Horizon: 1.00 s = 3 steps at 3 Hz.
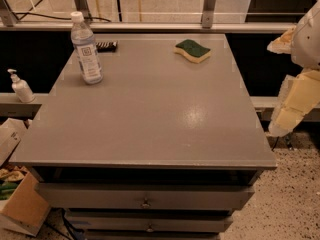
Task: Knock blue plastic bottle over
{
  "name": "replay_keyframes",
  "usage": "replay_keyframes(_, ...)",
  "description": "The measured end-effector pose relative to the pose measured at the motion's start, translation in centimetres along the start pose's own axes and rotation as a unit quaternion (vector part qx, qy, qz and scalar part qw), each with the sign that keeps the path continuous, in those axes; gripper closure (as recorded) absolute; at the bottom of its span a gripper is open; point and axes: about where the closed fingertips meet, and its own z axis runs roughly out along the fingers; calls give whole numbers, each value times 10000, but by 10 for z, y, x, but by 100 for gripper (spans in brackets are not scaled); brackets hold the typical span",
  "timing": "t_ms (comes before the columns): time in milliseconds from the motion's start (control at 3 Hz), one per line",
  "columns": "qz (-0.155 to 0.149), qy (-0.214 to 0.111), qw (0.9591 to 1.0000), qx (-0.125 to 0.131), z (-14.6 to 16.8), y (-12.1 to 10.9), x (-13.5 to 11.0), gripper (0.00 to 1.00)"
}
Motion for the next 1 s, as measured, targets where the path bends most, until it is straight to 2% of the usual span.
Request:
replay_keyframes(333,63,-731,9971,-190,17,-6,-20,0)
replay_keyframes(667,190,-1493,9877,-417,32,-11,-50,0)
replay_keyframes(1000,324,-2330,9699,-629,39,-16,-91,0)
